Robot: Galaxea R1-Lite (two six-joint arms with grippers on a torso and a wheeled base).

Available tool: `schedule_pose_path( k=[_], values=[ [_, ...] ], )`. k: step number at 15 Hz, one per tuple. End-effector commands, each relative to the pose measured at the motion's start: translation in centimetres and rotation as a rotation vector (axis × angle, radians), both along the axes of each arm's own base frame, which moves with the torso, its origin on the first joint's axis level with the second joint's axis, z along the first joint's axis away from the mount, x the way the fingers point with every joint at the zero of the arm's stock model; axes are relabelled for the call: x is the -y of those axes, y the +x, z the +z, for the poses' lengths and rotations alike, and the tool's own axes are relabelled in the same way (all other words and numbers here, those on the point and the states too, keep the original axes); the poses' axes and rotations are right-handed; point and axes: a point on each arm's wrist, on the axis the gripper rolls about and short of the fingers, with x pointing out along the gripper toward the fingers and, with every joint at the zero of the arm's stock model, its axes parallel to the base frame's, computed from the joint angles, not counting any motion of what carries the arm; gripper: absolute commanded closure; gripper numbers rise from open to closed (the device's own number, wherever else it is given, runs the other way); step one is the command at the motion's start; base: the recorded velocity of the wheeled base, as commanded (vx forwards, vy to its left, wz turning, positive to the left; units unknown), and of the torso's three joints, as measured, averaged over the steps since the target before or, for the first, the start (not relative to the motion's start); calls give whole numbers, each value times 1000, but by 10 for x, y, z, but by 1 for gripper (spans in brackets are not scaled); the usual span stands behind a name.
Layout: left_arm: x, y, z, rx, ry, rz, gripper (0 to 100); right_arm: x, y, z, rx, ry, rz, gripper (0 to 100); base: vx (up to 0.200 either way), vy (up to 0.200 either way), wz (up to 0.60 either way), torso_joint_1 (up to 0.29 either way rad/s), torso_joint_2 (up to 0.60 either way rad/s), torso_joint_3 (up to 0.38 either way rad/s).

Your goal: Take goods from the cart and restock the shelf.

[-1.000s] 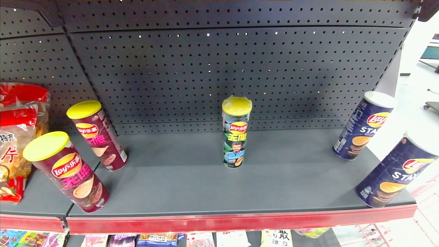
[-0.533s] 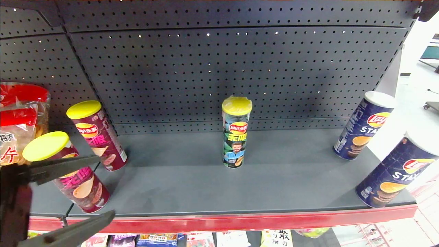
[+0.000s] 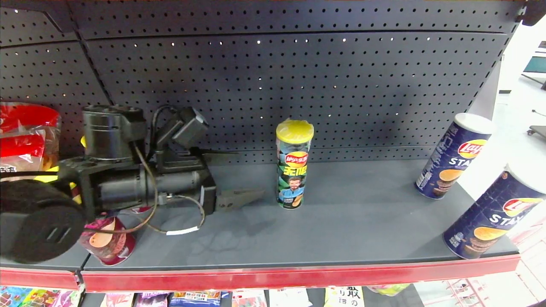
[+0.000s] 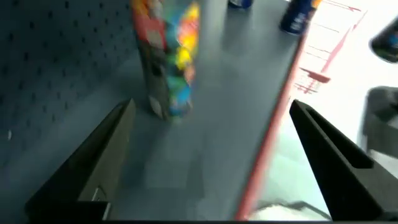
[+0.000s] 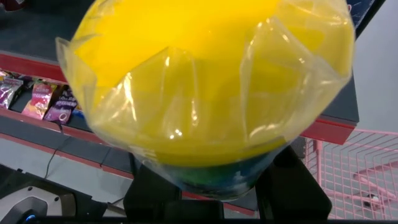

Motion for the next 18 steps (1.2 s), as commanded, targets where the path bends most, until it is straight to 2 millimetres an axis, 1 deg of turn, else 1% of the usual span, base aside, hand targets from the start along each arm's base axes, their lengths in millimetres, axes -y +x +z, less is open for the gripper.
schedule_pose_path(
  k=[1, 2, 5, 7, 9, 10, 13, 16, 18],
  values=[
    [23, 40, -24, -35, 21, -12, 0, 0, 0, -1, -3, 5, -2, 100, 0, 0, 0, 0, 0, 0],
    [27, 49, -25, -27, 16, -14, 0, 0, 0, -1, -1, 5, -5, 100, 0, 0, 0, 0, 0, 0],
    [31, 66, -28, -7, 19, -6, 0, 0, -1, 0, 2, 5, -8, 100, 0, 0, 0, 0, 0, 0],
    [34, 72, -25, 17, 13, -12, 0, 0, -1, -1, 1, 7, -10, 100, 0, 0, 0, 0, 0, 0],
    [34, 72, -25, 17, 13, -12, 0, 0, -1, -1, 1, 7, -10, 100, 0, 0, 0, 0, 0, 0],
    [44, 82, -18, 51, -9, -42, 0, 0, -1, -1, 0, 7, -10, 100, 0, 0, 0, 0, 0, 0],
    [51, 87, -13, 65, -27, -66, 0, 0, -1, -1, 0, 7, -10, 100, 0, 0, 0, 0, 0, 0],
    [64, 86, -11, 53, -47, -102, 0, 0, -1, -1, 0, 7, -10, 100, 0, 0, 0, 0, 0, 0],
    [70, 89, -11, 59, -52, -111, 0, 0, -1, -1, 0, 7, -12, 100, 0, 0, 0, 0, 0, 0]
  ],
)
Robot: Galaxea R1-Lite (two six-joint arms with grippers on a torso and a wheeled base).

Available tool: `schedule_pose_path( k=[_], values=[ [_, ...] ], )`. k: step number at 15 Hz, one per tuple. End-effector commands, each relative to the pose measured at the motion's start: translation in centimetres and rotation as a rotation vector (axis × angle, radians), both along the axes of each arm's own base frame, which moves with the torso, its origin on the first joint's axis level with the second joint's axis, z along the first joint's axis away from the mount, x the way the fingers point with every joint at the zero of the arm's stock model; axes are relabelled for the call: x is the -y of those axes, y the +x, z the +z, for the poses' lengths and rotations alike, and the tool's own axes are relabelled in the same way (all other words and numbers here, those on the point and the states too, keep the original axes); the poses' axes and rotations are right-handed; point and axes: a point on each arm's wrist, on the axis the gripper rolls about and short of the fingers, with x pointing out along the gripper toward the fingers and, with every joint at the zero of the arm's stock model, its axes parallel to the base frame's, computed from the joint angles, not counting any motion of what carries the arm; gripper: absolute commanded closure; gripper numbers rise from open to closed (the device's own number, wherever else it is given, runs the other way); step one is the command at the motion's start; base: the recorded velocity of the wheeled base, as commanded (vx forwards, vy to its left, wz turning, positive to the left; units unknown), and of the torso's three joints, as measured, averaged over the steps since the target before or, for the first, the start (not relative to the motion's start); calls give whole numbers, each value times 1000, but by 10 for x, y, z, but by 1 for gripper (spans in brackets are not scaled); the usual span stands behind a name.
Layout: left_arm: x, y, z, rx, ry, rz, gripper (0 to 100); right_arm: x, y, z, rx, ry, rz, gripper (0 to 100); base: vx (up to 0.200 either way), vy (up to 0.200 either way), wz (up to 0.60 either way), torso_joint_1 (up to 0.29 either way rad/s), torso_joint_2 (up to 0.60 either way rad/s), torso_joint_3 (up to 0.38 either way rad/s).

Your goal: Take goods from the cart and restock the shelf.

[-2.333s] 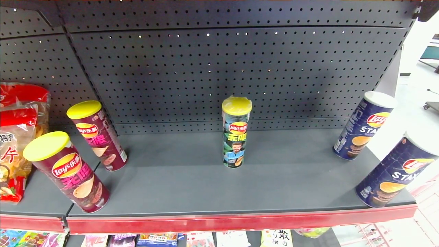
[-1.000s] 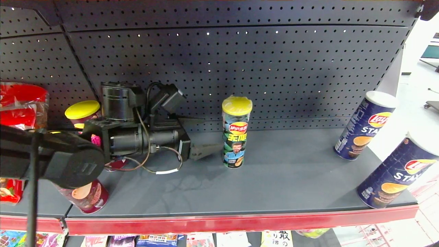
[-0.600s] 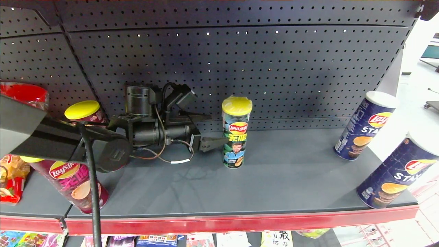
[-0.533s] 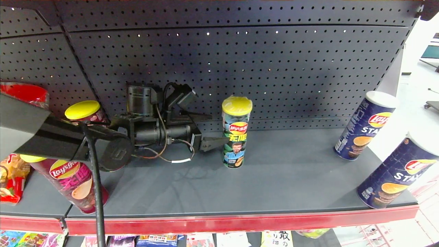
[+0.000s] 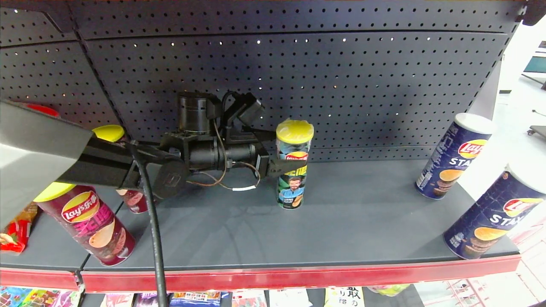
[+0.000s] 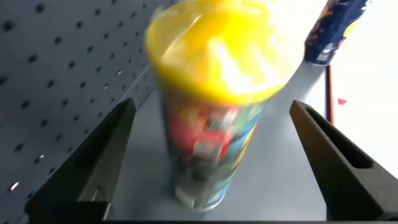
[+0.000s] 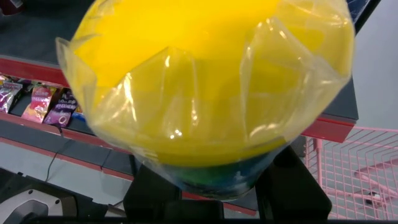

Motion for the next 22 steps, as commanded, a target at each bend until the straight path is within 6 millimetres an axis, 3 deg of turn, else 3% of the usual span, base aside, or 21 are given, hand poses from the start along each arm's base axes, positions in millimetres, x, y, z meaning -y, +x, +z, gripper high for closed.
schedule_pose_path(
  k=[1, 4, 16, 17, 22],
  values=[
    [7, 7, -1, 11, -6, -8, 0, 0, 0, 0, 0, 0, 3, 100, 0, 0, 0, 0, 0, 0],
    [14, 19, -4, 26, -18, -23, 0, 0, 0, 1, 3, 0, 3, 100, 0, 0, 0, 0, 0, 0],
    [34, 25, -18, 17, -21, -95, 0, 0, 0, 1, 0, 10, -4, 100, 0, 0, 0, 0, 0, 0],
    [35, 28, -19, 24, -23, -93, 100, 0, 0, 1, 0, 9, -7, 100, 0, 0, 0, 0, 0, 0],
    [37, 26, -18, 22, -25, -107, 100, 0, 0, 1, 0, 10, -7, 100, 0, 0, 0, 0, 0, 0]
  ],
)
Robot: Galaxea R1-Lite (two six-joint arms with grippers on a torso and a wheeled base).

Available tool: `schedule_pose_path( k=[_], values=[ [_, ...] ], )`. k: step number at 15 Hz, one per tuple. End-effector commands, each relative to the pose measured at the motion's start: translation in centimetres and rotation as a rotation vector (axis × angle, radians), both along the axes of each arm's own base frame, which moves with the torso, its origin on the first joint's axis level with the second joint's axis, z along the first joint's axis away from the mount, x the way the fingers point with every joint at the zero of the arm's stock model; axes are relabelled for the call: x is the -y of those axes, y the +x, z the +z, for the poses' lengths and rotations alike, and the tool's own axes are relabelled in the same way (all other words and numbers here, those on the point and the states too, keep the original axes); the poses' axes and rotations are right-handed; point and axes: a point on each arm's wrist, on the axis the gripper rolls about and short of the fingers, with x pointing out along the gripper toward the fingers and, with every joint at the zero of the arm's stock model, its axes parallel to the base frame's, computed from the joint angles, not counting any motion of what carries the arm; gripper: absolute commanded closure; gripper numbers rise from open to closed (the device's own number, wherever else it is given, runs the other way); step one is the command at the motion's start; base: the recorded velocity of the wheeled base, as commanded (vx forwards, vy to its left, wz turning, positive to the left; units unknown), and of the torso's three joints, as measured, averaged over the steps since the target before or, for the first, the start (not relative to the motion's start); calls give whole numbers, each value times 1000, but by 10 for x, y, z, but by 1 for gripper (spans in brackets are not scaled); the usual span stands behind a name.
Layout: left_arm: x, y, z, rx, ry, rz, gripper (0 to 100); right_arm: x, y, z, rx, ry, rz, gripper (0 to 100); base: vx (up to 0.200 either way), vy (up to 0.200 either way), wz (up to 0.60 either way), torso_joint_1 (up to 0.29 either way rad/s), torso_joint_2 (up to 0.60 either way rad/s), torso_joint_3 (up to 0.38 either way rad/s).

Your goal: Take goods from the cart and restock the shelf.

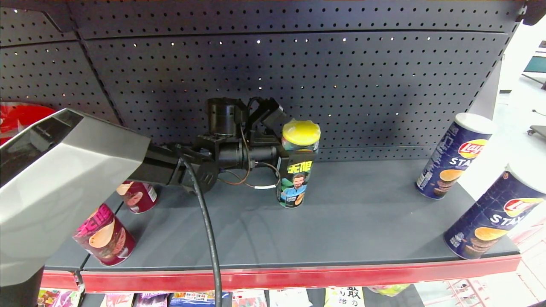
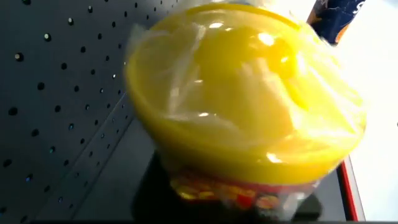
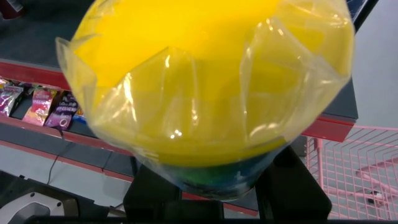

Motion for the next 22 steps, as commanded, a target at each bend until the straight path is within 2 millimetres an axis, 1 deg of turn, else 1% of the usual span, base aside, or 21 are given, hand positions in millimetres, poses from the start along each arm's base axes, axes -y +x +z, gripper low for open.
schedule_pose_path(
  k=[1, 4, 5, 7, 8, 10, 11, 12, 14, 15, 16, 17, 18, 19, 21, 22],
  values=[
    [0, -1, 0, -3, 1, -3, 100, 0, 0, 0, -2, -1, 0, 100, 0, 0, 0, 0, 0, 0],
    [-2, -5, 4, 1, -1, -3, 100, 0, 0, 0, -2, -1, 0, 100, 0, 0, 0, 0, 0, 0],
    [-7, -13, 11, 2, -3, -5, 100, 0, 0, 0, -2, -1, 0, 100, 0, 0, 0, 0, 0, 0],
    [-14, -37, 22, -10, 1, -21, 100, 0, 0, 1, 0, -1, 0, 100, 0, 0, 0, 0, 0, 0],
    [-18, -48, 24, -21, 4, -30, 100, 0, 0, 1, 1, -1, 0, 100, 0, 0, 0, 0, 0, 0],
    [-26, -63, 27, -23, 3, -39, 100, 0, 1, 2, 1, -1, 0, 100, 0, 0, 0, 0, 0, 0],
    [-29, -69, 26, -29, -1, -39, 100, 0, 0, 2, 3, 0, 0, 100, 0, 0, 0, 0, 0, 0],
    [-29, -69, 26, -29, -1, -39, 100, 0, 0, 2, 3, 0, 2, 100, 0, 0, 0, 0, 0, 0],
    [-39, -86, 19, -44, -20, -48, 100, 0, 0, 5, 9, -1, 4, 100, 0, 0, 0, 0, 0, 0],
    [-42, -89, 16, -51, -23, -47, 100, 0, 0, 7, 14, 1, 3, 100, 0, 0, 0, 0, 0, 0],
    [-44, -97, 12, -61, -30, -53, 100, 0, 0, 8, 15, 1, 3, 100, 0, 0, 0, 0, 0, 0],
    [-45, -103, 8, -70, -30, -61, 100, 0, 0, 8, 17, 1, 3, 100, 0, 0, 0, 0, 0, 0],
    [-46, -105, 6, -74, -31, -62, 100, 0, 0, 8, 17, -1, 4, 100, 0, 0, 0, 0, 0, 0],
    [-45, -113, 1, -94, -35, -77, 100, 0, 0, 8, 17, -1, 4, 100, 0, 0, 0, 0, 0, 0],
    [-46, -115, -4, -95, -40, -78, 100, 0, -1, 9, 18, 1, 3, 100, 0, 0, 0, 0, 0, 0],
    [-45, -113, -9, -83, -48, -82, 100, 0, -1, 9, 20, 1, 3, 100, 0, 0, 0, 0, 0, 0]
  ],
)
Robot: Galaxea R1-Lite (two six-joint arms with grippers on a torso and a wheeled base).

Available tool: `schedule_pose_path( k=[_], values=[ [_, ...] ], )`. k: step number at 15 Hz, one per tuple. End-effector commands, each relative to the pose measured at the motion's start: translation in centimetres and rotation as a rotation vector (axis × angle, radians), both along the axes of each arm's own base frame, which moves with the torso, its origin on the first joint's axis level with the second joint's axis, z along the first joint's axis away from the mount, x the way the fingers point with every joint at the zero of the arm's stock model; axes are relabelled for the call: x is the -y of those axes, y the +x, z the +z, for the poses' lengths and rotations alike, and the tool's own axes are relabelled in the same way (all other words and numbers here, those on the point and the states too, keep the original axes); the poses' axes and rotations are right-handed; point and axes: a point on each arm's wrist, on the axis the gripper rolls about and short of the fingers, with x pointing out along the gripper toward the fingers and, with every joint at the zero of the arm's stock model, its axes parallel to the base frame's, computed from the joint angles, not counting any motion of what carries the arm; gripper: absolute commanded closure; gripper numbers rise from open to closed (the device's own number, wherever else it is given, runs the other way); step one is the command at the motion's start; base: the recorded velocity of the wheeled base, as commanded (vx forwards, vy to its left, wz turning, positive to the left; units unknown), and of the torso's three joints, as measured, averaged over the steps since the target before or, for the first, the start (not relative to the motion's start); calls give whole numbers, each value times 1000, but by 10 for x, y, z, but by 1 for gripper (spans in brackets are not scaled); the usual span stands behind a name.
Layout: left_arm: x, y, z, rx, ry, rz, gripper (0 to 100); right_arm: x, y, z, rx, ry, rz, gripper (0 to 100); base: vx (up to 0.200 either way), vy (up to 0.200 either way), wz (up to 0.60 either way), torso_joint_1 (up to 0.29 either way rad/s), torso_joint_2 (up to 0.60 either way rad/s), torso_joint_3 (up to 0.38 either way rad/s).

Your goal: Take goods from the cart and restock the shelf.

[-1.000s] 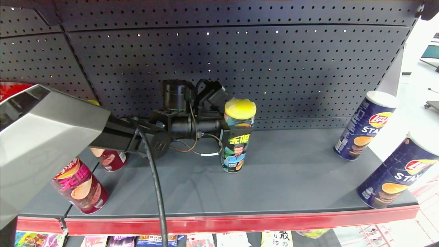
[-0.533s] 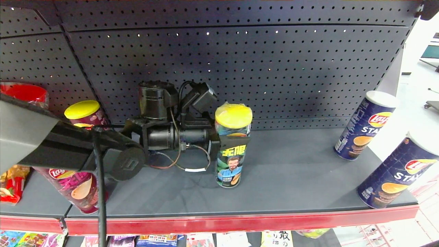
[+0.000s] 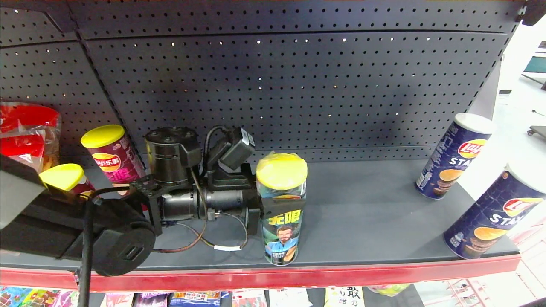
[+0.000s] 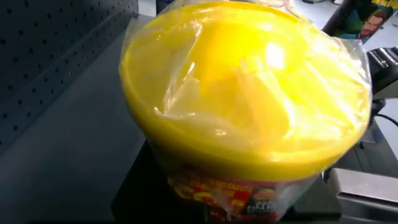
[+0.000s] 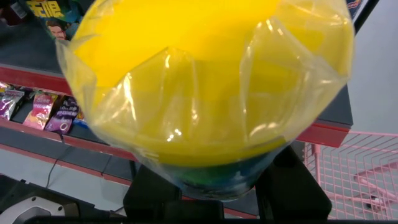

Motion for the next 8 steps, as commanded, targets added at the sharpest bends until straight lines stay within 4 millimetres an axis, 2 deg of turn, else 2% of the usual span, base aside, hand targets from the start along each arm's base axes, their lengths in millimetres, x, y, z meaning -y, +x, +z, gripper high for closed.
schedule_pose_path(
  k=[1, 5, 8],
  values=[
    [1, 2, -7, 9, -8, 0, 100, 0, 0, 1, 0, -2, 1, 100, 0, 0, 0, 0, 0, 0],
    [3, 8, -1, -19, -36, 36, 100, 0, 0, 0, -1, -2, 1, 100, 0, 0, 0, 0, 0, 0],
    [4, 16, -13, -9, -36, 43, 100, 0, 0, 0, -1, -2, 1, 100, 0, 0, 0, 0, 0, 0]
  ],
)
